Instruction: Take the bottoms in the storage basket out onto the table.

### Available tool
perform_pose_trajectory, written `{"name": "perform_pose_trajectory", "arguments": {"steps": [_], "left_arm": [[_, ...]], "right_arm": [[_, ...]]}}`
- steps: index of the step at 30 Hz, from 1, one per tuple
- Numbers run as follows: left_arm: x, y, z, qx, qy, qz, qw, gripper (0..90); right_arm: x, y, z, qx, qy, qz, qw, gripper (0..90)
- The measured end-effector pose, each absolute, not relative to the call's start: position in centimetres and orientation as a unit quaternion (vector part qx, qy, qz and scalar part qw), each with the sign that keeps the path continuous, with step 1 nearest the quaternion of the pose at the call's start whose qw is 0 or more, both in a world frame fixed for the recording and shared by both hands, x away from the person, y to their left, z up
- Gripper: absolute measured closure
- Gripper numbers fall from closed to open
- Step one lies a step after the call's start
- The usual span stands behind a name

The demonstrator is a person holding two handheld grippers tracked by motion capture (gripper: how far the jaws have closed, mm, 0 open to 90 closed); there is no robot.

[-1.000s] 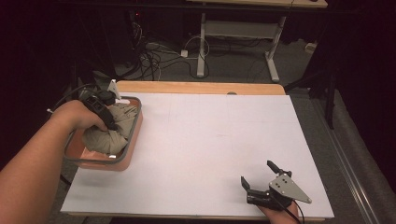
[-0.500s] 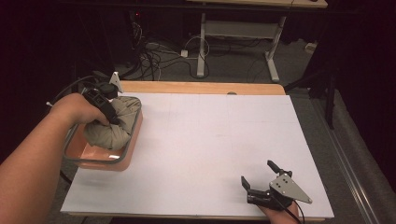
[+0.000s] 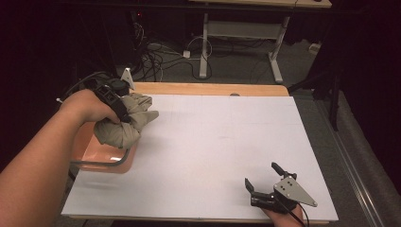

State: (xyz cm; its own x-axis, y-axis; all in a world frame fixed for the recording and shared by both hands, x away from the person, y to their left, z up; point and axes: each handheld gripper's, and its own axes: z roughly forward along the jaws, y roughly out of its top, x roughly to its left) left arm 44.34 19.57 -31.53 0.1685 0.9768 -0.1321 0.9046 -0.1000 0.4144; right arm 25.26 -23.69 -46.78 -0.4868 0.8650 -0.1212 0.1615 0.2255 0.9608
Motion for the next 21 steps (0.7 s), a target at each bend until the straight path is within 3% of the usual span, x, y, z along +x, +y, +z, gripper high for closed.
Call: {"name": "perform_pose_trajectory", "arguments": {"steps": [21], "left_arm": [[44.2,13.1,-31.0,0.764,0.6,0.082,0.223,54.2]], "right_arm": [[25.4,-23.8,-47.0,0.369,0.7,0.503,0.348,0.6]]}}
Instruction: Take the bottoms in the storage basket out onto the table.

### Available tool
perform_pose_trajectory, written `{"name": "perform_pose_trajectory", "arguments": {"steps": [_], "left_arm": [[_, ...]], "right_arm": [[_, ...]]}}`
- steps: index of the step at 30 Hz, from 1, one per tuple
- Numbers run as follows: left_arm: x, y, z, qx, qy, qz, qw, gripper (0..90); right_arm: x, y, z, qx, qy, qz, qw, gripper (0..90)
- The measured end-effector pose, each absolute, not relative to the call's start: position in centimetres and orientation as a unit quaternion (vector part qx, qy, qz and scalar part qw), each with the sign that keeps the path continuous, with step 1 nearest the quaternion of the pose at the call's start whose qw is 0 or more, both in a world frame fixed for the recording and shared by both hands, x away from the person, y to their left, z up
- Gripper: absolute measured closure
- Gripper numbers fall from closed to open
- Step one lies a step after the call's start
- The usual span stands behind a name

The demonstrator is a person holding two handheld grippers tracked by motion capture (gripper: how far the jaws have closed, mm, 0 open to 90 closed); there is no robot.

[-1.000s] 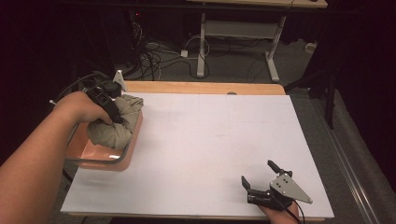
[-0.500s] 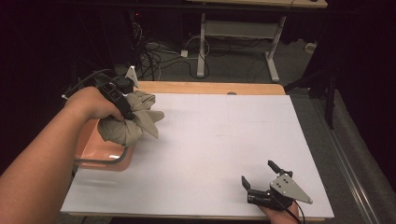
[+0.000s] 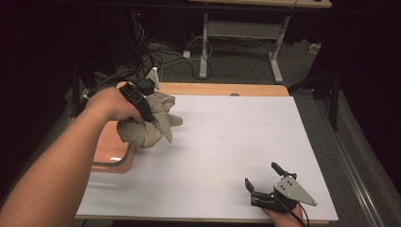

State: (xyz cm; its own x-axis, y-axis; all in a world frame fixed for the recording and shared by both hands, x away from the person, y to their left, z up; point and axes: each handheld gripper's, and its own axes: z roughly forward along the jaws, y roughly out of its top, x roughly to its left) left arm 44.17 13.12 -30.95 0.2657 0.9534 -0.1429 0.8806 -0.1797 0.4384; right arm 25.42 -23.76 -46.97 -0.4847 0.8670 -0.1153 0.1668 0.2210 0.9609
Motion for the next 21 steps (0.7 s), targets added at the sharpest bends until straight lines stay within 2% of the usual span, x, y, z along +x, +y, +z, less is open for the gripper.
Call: {"name": "perform_pose_trajectory", "arguments": {"steps": [21], "left_arm": [[44.6,8.5,-33.9,0.779,0.577,0.065,0.238,54.1]], "right_arm": [[25.5,-23.9,-47.1,0.369,0.702,0.501,0.346,0.6]]}}
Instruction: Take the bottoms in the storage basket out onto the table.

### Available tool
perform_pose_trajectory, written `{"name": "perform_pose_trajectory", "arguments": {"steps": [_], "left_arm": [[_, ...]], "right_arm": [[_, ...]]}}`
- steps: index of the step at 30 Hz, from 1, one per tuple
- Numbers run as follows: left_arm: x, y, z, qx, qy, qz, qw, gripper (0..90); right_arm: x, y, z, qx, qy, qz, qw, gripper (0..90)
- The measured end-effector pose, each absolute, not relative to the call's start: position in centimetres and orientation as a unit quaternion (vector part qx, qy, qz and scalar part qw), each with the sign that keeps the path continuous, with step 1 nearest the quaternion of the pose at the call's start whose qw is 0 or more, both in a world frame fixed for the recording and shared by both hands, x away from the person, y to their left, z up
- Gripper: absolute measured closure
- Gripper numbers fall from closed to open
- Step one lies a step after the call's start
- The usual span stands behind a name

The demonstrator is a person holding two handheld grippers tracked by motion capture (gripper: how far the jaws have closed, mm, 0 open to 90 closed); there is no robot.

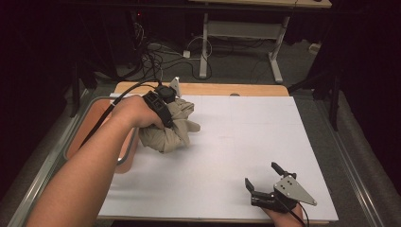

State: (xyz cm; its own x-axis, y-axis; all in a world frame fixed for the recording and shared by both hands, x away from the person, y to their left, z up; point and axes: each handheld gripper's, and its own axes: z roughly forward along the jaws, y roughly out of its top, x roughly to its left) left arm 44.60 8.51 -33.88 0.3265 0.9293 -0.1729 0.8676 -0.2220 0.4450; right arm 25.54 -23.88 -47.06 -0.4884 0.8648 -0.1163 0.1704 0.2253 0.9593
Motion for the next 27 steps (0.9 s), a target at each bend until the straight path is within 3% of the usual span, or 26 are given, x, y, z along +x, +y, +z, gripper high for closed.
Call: {"name": "perform_pose_trajectory", "arguments": {"steps": [27], "left_arm": [[45.5,5.2,-39.5,0.777,0.571,0.052,0.26,53.9]], "right_arm": [[25.6,-23.9,-47.1,0.367,0.704,0.501,0.345,0.7]]}}
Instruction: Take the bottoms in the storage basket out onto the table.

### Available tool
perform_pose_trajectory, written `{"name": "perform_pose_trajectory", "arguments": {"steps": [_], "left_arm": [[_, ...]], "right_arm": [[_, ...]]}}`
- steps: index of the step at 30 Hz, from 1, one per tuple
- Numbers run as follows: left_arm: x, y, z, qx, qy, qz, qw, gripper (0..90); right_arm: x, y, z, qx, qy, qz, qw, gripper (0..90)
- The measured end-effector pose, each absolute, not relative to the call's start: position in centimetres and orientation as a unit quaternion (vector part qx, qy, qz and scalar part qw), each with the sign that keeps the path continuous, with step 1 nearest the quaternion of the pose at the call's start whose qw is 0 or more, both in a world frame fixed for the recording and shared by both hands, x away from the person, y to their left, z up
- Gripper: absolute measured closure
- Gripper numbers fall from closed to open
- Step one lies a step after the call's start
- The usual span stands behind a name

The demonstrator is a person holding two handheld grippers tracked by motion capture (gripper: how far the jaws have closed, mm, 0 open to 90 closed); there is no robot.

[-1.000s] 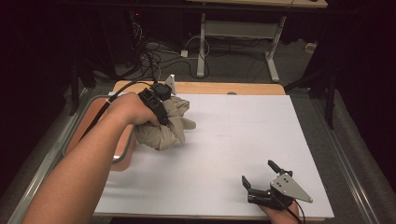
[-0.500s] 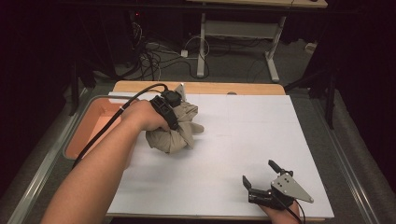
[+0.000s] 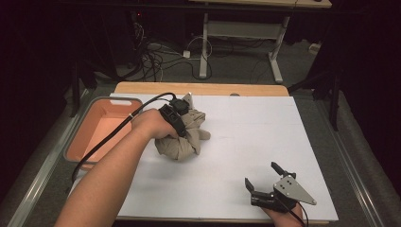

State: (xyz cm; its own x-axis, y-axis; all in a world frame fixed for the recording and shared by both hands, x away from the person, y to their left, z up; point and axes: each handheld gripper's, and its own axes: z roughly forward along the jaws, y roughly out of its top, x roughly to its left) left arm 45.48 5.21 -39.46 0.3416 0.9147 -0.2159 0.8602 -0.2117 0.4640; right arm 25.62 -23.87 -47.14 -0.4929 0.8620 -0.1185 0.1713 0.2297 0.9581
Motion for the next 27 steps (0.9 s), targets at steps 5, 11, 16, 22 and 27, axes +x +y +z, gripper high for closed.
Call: {"name": "perform_pose_trajectory", "arguments": {"steps": [5,11,16,22,27], "left_arm": [[45.6,4.6,-40.5,0.774,0.572,0.048,0.267,53.8],[45.8,4.2,-41.6,0.774,0.571,0.045,0.27,53.5],[45.9,3.9,-42.4,0.772,0.57,0.043,0.278,53.3],[45.8,3.4,-43.6,0.772,0.561,0.048,0.294,52.0],[45.9,3.3,-44.5,0.769,0.555,0.056,0.312,51.9]], "right_arm": [[25.6,-23.9,-47.1,0.366,0.705,0.5,0.345,0.7],[25.7,-23.8,-47.2,0.366,0.706,0.5,0.344,0.7],[25.6,-23.8,-47.2,0.366,0.706,0.5,0.344,0.7],[25.7,-23.7,-47.3,0.364,0.708,0.498,0.345,0.7],[25.7,-23.6,-47.4,0.364,0.708,0.498,0.344,0.7]]}}
